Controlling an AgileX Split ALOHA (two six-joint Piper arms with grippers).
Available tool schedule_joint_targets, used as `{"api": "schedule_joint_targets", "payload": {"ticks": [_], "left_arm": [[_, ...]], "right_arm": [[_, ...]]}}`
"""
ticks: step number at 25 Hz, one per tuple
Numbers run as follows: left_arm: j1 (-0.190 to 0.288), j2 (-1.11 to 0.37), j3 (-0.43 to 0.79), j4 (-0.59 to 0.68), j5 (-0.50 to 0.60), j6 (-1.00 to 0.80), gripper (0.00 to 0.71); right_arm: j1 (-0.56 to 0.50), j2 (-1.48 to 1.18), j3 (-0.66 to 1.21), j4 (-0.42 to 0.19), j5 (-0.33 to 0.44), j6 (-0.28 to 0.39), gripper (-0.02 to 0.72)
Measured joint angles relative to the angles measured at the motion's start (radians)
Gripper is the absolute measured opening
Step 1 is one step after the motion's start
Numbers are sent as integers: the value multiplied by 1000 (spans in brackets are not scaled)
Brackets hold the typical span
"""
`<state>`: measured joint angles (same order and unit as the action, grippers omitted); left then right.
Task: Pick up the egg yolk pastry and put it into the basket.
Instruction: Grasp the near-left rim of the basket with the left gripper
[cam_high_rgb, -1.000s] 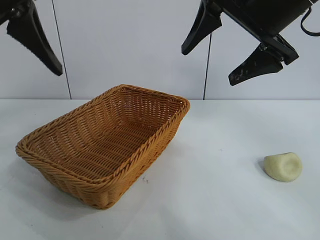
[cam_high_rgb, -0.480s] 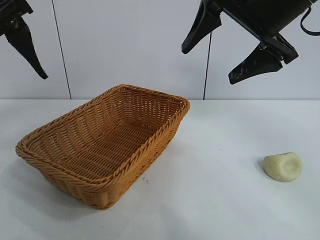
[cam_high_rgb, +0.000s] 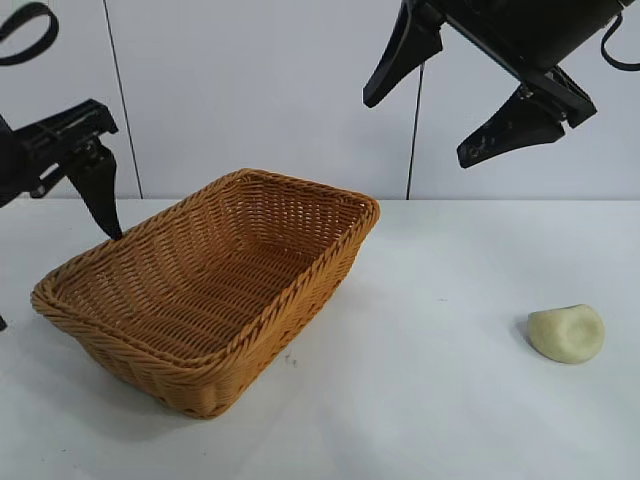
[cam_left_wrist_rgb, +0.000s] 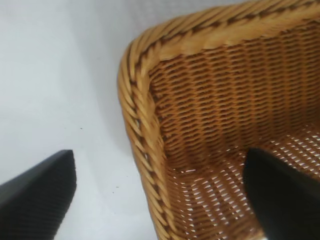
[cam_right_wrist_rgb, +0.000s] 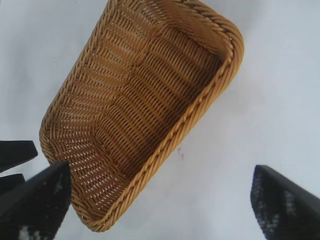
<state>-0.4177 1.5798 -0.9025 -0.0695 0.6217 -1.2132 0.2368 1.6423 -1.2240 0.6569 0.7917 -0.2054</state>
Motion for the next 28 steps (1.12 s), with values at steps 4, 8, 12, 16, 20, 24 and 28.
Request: {"api": "schedule_joint_targets", "payload": {"ticks": [4, 8, 12, 16, 20, 24, 28], "left_arm": [[0, 64, 0, -25, -49, -35, 648], [0, 137, 0, -34, -103, -60, 648], [0, 208, 0, -41, -154, -66, 648], [0, 254, 0, -42, -174, -74, 648], [0, 257, 0, -42, -201, -80, 648], [0, 257, 0, -43, -212, -81, 645], [0, 269, 0, -43, -214, -81, 532]], "right_arm": [[0, 0, 0, 0, 0, 0, 695], [0, 0, 0, 0, 0, 0, 695], [0, 0, 0, 0, 0, 0, 695], [0, 0, 0, 0, 0, 0, 695], [0, 0, 0, 0, 0, 0, 695], [0, 0, 0, 0, 0, 0, 695], [0, 0, 0, 0, -1, 0, 695]]}}
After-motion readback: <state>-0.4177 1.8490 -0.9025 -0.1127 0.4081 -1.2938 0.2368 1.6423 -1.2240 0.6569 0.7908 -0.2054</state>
